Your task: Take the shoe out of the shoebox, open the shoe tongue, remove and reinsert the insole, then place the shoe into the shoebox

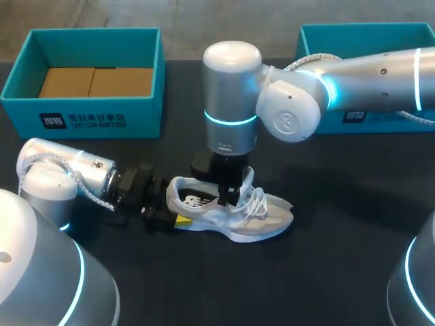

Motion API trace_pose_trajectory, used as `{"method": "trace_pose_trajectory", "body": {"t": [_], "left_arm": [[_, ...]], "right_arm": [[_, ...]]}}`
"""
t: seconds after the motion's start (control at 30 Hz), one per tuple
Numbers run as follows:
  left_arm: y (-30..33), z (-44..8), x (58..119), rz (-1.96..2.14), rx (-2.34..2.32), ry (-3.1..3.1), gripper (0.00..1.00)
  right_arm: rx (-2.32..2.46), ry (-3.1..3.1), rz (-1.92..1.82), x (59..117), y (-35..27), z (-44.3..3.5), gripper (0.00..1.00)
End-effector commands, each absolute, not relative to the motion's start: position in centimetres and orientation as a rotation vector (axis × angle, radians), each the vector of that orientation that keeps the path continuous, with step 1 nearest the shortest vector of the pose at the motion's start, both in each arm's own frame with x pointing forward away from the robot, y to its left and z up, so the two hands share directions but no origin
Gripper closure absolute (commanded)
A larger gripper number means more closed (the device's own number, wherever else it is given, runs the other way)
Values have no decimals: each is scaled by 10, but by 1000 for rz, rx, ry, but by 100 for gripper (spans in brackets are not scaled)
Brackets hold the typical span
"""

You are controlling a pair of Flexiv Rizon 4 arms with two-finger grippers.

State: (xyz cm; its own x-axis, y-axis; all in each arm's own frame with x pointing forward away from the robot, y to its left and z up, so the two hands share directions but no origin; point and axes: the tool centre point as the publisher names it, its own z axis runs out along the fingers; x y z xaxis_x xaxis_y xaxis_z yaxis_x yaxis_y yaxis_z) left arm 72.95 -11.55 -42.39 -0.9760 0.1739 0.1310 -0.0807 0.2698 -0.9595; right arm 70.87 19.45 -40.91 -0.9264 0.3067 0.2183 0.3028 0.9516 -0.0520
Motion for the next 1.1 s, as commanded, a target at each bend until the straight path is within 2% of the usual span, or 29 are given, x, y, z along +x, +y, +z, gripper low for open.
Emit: {"method": "trace_pose_trajectory", "body": {"t": [0.03,0.53,1.1], "left_arm": [[-112,-427,730,1780,-85,-2328,100],[-112,-427,730,1780,-85,-2328,100],[-112,-427,730,1780,-85,-2328,100]], "right_arm": [[-445,-2862,31,693,204,-445,99],[-464,-3000,-184,677,197,-407,100],[-491,-3127,-394,692,196,-374,100]]}}
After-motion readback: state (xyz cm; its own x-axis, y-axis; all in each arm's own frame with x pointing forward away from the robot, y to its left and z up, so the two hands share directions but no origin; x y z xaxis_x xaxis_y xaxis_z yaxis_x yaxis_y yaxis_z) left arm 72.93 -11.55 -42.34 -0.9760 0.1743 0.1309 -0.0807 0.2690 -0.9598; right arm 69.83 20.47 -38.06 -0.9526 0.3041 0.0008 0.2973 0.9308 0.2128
